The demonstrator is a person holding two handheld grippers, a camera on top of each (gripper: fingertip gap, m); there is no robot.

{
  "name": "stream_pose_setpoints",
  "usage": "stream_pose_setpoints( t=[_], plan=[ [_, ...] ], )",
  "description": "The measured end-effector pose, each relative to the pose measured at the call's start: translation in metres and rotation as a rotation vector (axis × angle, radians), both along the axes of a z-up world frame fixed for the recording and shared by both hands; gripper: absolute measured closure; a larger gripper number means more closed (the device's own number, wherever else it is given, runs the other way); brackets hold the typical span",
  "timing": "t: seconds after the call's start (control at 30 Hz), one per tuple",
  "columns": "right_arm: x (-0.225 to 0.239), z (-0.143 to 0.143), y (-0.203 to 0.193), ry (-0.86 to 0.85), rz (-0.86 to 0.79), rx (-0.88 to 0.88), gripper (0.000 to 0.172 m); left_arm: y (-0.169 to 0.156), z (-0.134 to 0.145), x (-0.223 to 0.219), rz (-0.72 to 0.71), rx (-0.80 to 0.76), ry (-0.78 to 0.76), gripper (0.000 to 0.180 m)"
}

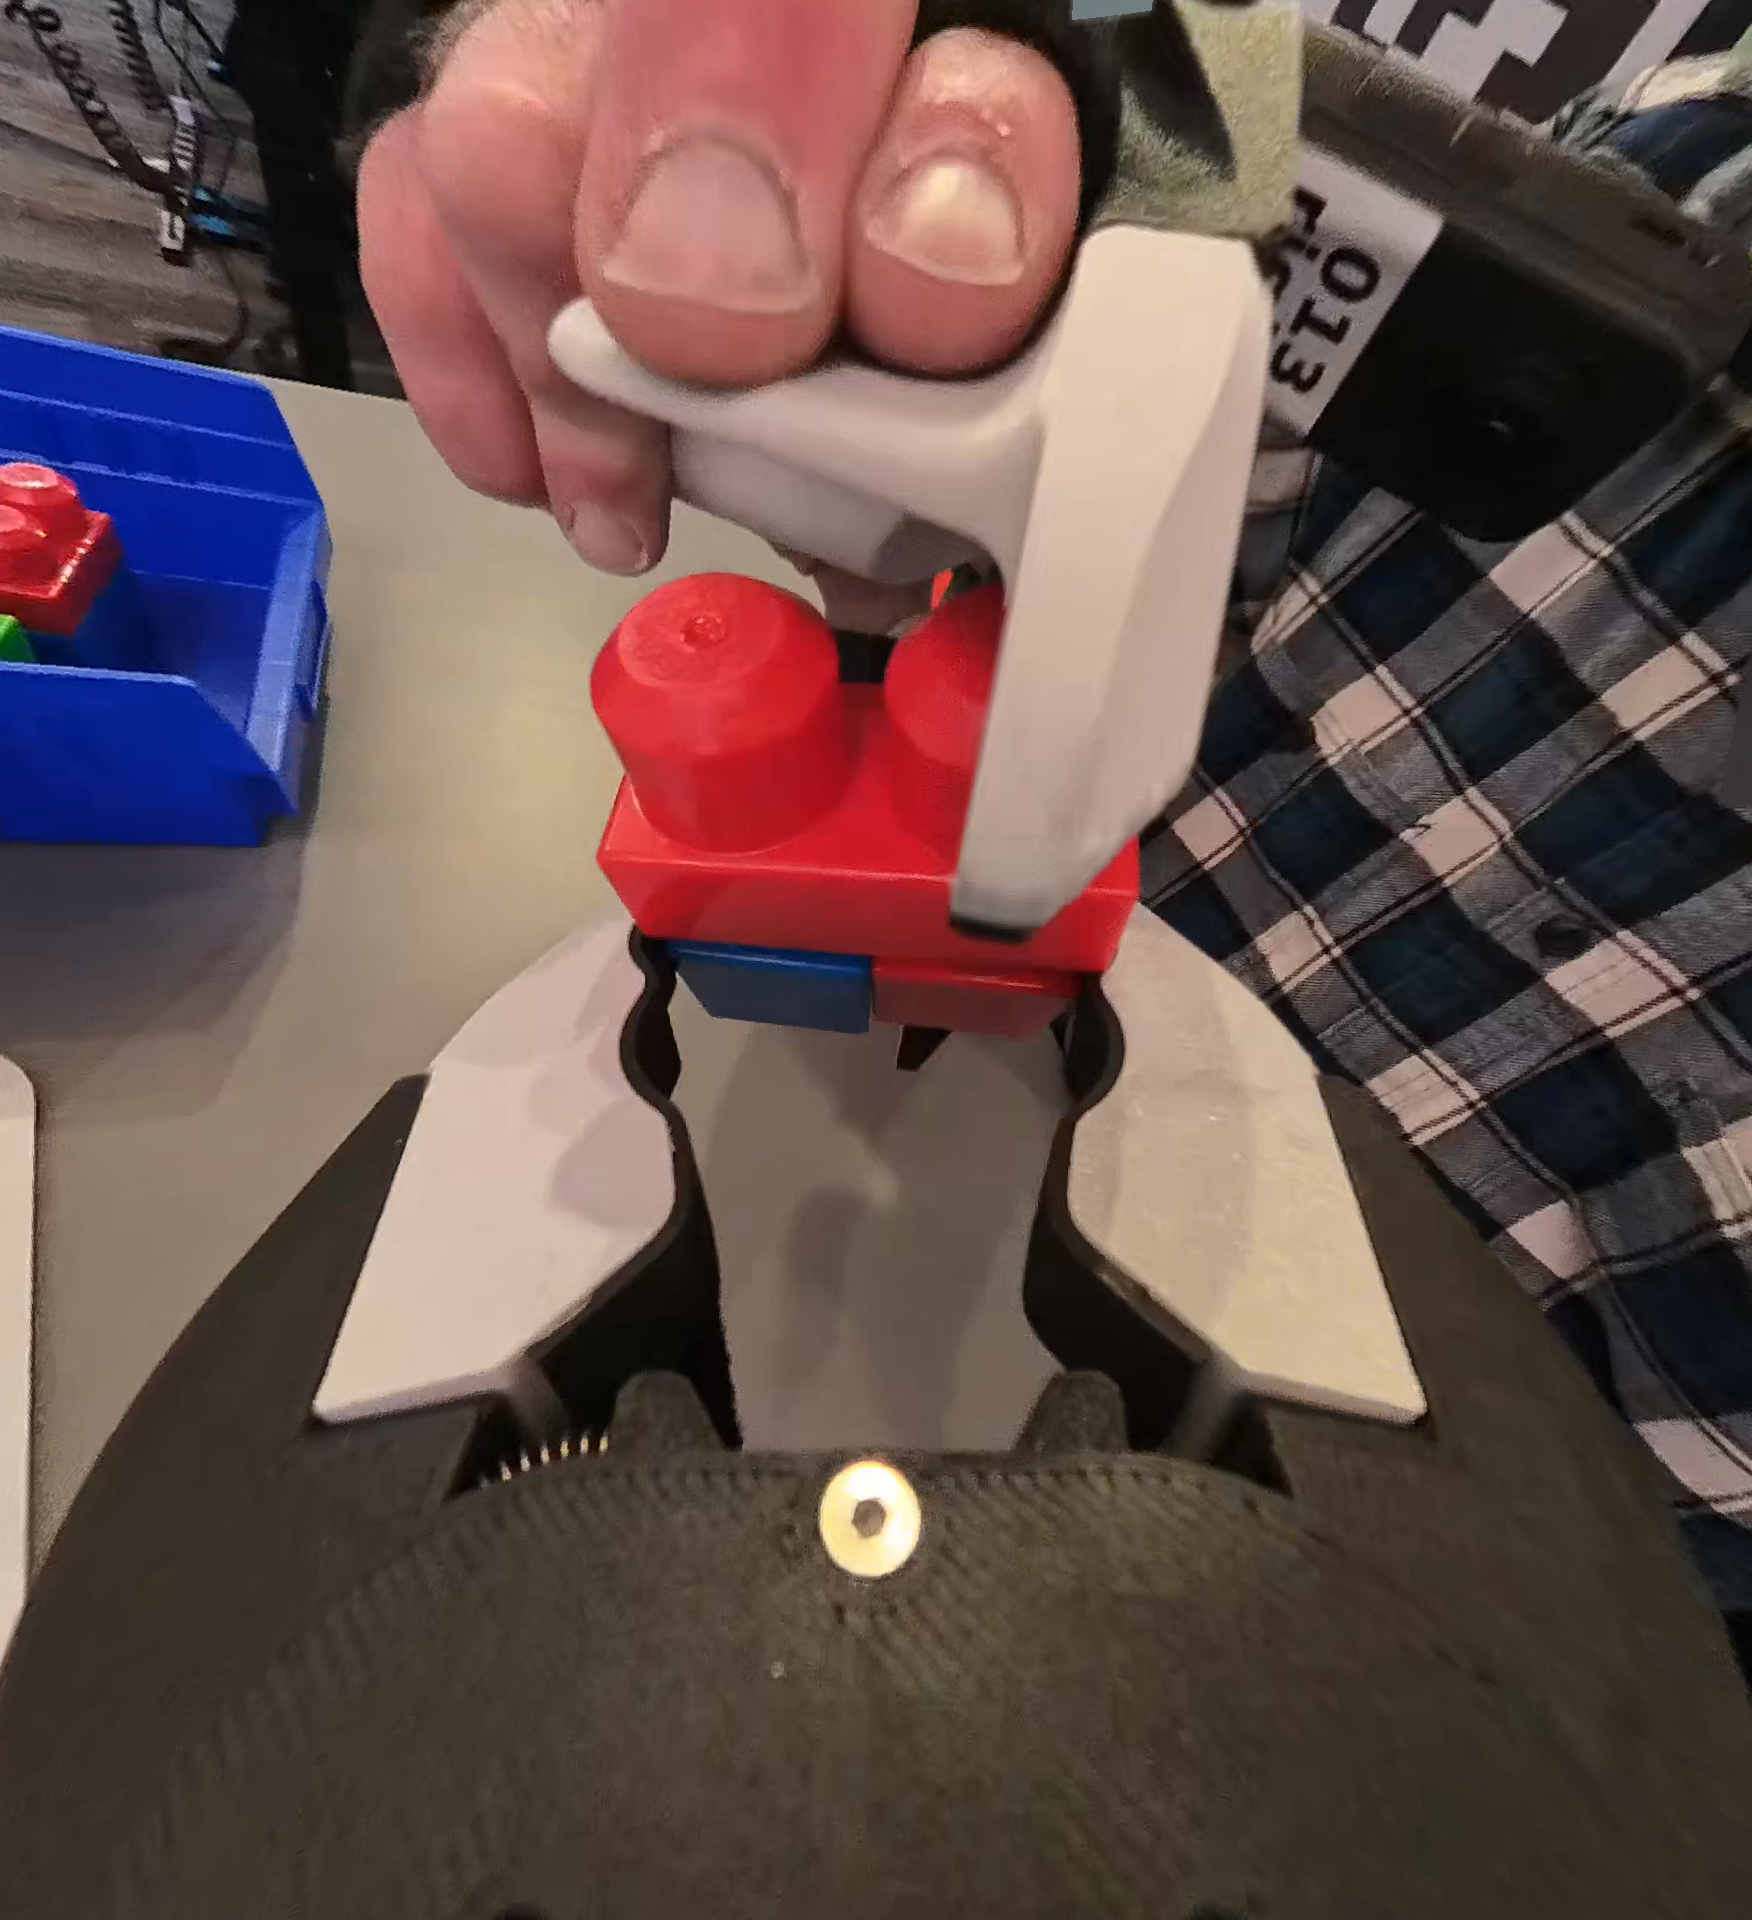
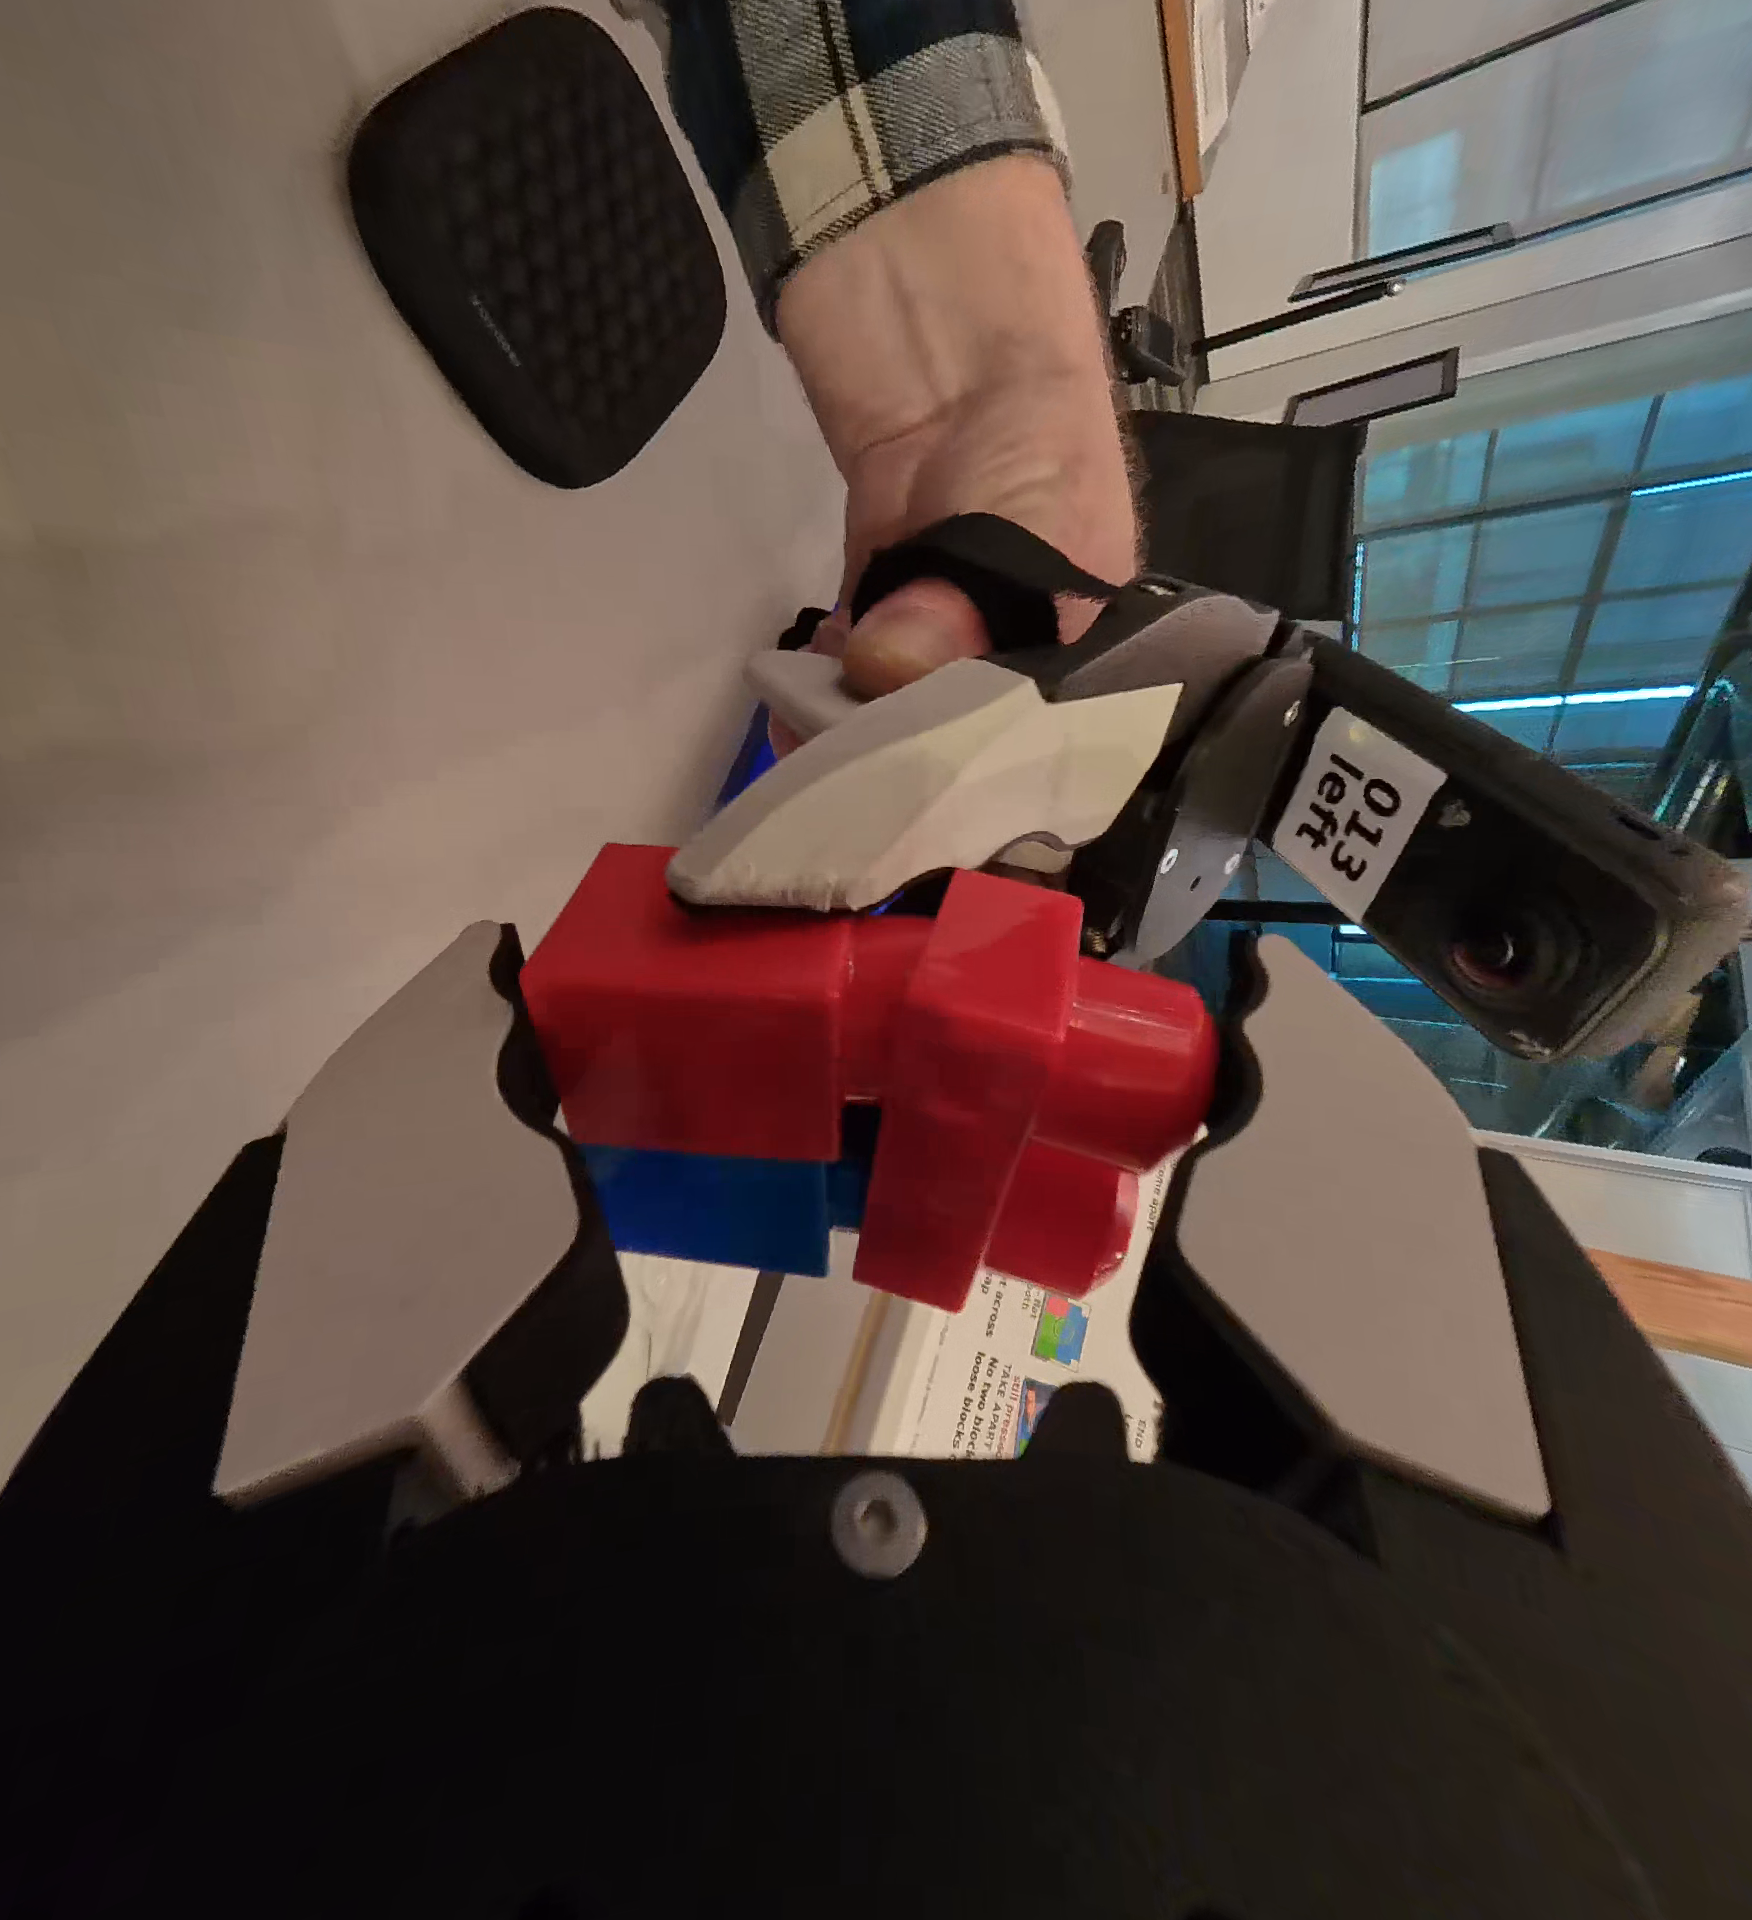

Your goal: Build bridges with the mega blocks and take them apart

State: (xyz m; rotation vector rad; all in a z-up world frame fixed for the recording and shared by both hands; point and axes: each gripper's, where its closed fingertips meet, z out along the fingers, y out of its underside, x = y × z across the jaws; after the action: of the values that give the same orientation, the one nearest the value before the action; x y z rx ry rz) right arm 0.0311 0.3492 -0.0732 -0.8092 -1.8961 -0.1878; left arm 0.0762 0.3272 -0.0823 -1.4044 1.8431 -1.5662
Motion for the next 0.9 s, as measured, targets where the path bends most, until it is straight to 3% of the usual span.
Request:
stream_pose_setpoints(
  t=[0.2, 0.5, 0.7, 0.9],
  plan=[
    [0.002, 0.003, -0.009, 0.013, 0.009, -0.04, 0.053, -0.007, 0.002, 0.001, -0.057, -0.036, -0.021, 0.107],
    [0.0, -0.003, -0.018, 0.024, 0.021, -0.12, 0.039, -0.02, -0.001, 0.006, -0.109, -0.028, 0.005, 0.106],
    [0.005, 0.007, -0.019, 0.064, -0.012, -0.068, 0.053, -0.018, 0.005, 0.005, -0.102, -0.033, -0.004, 0.107],
    [0.006, 0.008, -0.021, 0.074, -0.01, -0.069, 0.055, -0.019, 0.007, 0.006, -0.105, -0.03, -0.018, 0.107]
  ],
)
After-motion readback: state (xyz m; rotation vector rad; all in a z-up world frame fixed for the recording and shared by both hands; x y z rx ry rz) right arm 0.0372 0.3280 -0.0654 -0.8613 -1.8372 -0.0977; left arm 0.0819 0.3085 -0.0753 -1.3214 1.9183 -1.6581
